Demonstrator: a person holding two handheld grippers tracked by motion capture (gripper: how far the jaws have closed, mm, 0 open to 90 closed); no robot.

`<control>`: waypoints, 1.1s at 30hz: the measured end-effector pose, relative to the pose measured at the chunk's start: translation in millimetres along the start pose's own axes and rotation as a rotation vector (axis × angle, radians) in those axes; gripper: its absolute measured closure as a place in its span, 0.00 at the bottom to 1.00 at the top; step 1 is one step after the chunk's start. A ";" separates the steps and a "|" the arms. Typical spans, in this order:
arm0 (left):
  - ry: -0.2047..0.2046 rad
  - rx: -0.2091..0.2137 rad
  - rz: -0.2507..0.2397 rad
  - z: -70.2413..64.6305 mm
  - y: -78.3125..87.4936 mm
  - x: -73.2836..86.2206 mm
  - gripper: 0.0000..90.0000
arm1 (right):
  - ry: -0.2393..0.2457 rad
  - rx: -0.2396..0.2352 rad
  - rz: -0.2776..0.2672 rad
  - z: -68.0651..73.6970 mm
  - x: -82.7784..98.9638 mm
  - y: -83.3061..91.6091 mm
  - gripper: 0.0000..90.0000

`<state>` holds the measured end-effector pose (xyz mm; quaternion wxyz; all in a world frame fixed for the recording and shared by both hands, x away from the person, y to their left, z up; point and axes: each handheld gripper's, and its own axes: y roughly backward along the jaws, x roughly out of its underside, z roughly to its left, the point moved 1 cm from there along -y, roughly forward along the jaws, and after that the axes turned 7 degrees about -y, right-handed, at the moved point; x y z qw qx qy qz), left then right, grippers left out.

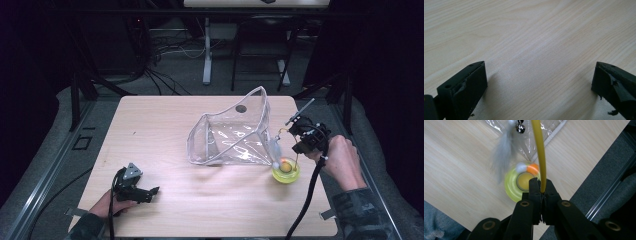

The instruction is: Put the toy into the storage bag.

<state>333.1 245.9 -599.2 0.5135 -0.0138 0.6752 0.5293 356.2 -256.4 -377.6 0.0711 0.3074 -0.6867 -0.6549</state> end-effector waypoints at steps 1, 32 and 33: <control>0.000 0.000 0.000 0.0 0.0 0.0 0.00 | 0.008 0.005 0.008 -0.9 -1.2 1.8 0.98; -0.001 0.000 0.000 0.0 0.0 0.0 0.00 | 0.012 0.001 0.029 -14.9 -23.9 25.6 0.98; -0.003 0.000 0.002 0.1 0.1 0.0 0.00 | 0.013 0.000 0.033 -14.7 -25.2 27.1 0.98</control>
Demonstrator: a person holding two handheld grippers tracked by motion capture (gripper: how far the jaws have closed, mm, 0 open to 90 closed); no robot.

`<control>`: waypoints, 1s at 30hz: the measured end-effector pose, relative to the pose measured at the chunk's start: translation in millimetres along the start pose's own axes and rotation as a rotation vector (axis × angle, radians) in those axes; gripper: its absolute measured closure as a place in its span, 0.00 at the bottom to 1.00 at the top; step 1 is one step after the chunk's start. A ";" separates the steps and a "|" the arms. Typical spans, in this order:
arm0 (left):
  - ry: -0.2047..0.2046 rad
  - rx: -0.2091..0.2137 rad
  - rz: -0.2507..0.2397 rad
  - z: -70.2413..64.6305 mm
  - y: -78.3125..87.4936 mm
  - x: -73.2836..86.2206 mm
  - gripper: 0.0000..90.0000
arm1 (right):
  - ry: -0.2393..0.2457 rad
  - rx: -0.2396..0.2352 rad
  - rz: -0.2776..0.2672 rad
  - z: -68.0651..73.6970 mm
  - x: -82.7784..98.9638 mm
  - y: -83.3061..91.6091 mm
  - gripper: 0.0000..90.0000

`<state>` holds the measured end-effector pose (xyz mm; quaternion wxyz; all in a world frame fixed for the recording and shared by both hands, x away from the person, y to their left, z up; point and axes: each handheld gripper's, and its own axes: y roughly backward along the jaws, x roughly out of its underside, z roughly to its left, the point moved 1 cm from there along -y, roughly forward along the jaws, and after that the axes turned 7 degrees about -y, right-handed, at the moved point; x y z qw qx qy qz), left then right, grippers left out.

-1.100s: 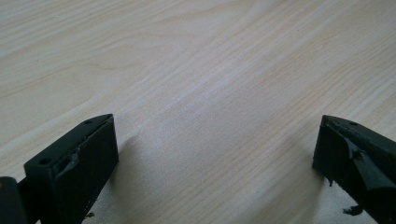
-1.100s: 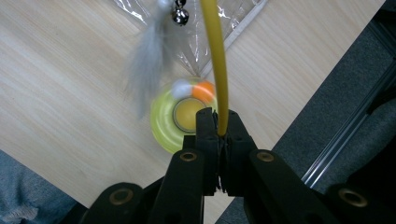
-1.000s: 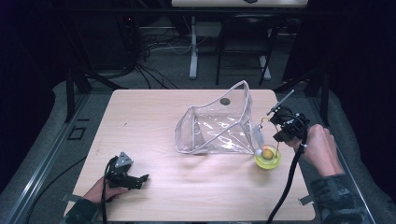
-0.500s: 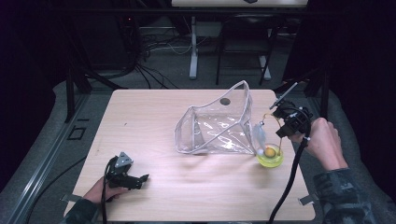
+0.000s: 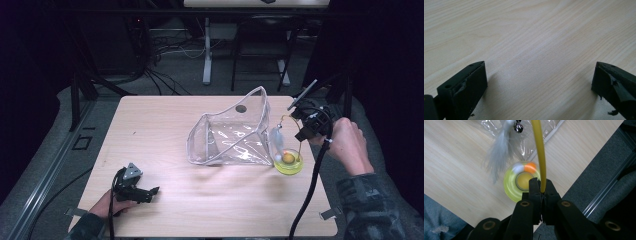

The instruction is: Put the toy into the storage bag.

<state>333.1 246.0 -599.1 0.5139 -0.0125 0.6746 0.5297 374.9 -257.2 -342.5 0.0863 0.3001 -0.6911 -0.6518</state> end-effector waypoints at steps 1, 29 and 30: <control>0.000 0.000 0.000 0.0 0.0 0.0 0.00 | -0.002 0.000 0.000 0.4 -1.3 1.3 0.98; 0.001 0.009 0.006 0.2 0.6 -0.2 0.00 | 0.014 0.030 -0.034 -2.1 -30.2 48.1 0.98; 0.001 0.009 0.006 0.2 0.6 -0.2 0.00 | 0.015 0.028 -0.040 -2.6 -30.9 49.3 0.98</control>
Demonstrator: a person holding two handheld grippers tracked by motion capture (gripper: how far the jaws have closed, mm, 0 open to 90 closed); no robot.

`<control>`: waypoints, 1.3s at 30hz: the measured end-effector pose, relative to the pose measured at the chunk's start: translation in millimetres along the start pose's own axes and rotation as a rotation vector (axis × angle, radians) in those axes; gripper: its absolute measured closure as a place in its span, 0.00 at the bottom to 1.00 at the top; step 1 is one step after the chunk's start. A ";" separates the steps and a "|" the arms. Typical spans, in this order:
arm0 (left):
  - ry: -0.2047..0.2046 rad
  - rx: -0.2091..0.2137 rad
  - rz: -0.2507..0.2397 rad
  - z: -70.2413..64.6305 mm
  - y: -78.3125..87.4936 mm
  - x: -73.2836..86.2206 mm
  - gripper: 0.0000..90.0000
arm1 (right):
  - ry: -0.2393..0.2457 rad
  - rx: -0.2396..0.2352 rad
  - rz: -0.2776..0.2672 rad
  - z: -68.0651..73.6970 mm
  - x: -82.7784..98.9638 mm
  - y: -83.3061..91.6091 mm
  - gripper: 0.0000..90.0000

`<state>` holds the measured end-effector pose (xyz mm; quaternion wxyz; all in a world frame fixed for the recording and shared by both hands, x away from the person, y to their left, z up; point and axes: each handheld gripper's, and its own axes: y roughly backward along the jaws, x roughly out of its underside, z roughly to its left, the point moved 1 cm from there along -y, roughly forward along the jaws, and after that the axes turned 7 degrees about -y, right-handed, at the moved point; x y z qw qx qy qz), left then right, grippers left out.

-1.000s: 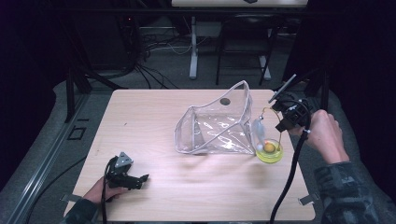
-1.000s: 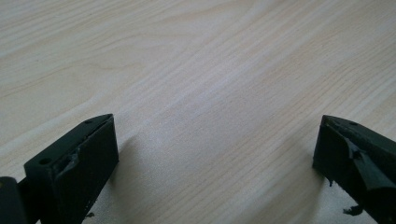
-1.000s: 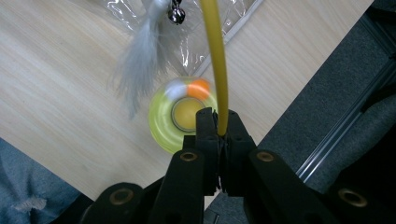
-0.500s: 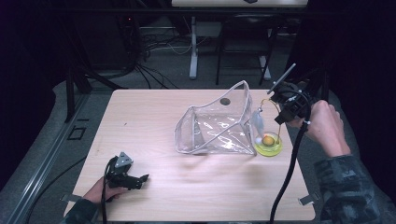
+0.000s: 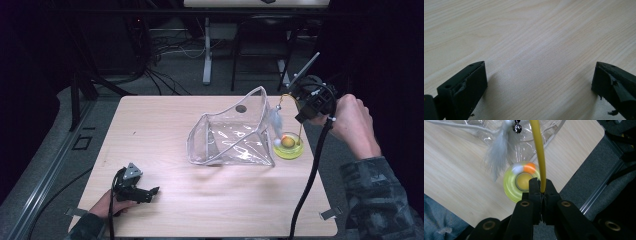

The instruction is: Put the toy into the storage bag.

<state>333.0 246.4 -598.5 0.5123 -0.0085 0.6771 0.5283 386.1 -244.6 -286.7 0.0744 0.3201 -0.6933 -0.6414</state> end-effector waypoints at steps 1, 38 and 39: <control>0.000 0.000 0.000 0.0 0.0 0.0 0.00 | 0.001 0.002 0.005 -0.6 -1.2 2.7 0.98; 0.001 0.000 0.000 0.0 0.0 0.0 0.00 | 0.025 0.037 -0.048 5.2 -30.8 52.3 0.98; 0.000 0.000 0.000 0.0 0.0 0.0 0.00 | 0.030 0.042 -0.040 5.6 -32.1 53.8 0.98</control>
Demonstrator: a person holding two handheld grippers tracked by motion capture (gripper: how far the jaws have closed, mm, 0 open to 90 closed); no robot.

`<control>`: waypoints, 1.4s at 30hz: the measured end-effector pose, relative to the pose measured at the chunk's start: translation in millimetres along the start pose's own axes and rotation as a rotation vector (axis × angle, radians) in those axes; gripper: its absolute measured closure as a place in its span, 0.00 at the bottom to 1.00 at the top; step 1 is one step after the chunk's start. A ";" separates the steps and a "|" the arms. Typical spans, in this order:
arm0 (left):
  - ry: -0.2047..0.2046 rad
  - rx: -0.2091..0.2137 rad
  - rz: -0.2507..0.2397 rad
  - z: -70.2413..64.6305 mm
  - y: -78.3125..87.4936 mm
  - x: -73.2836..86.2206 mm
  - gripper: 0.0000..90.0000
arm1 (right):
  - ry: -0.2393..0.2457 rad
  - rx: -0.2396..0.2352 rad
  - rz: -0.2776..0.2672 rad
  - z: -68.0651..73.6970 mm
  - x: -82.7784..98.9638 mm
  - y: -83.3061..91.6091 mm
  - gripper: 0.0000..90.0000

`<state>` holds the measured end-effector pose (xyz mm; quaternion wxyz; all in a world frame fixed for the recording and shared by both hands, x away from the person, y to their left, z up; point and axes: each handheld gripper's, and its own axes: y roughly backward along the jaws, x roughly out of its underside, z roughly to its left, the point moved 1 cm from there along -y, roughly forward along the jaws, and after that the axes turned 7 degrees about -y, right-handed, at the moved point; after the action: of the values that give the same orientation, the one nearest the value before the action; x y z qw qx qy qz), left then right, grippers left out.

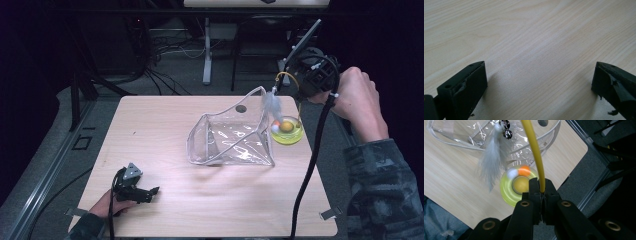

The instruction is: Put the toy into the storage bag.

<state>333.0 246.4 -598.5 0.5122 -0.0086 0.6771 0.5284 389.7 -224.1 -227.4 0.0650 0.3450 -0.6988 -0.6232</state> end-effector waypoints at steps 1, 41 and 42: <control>0.000 0.000 0.000 0.0 0.0 0.0 0.00 | 0.000 0.000 -0.009 0.8 -1.3 0.3 0.98; 0.000 0.000 0.000 0.0 0.0 0.1 0.00 | 0.047 0.031 -0.064 31.8 -60.1 20.5 0.97; 0.000 0.000 0.000 0.1 0.0 0.1 0.00 | 0.043 0.027 -0.070 33.9 -62.0 20.0 0.97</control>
<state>333.0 246.4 -598.5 0.5124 -0.0085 0.6771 0.5281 410.7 -161.5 -195.3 0.0534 0.3831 -0.6933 -0.6080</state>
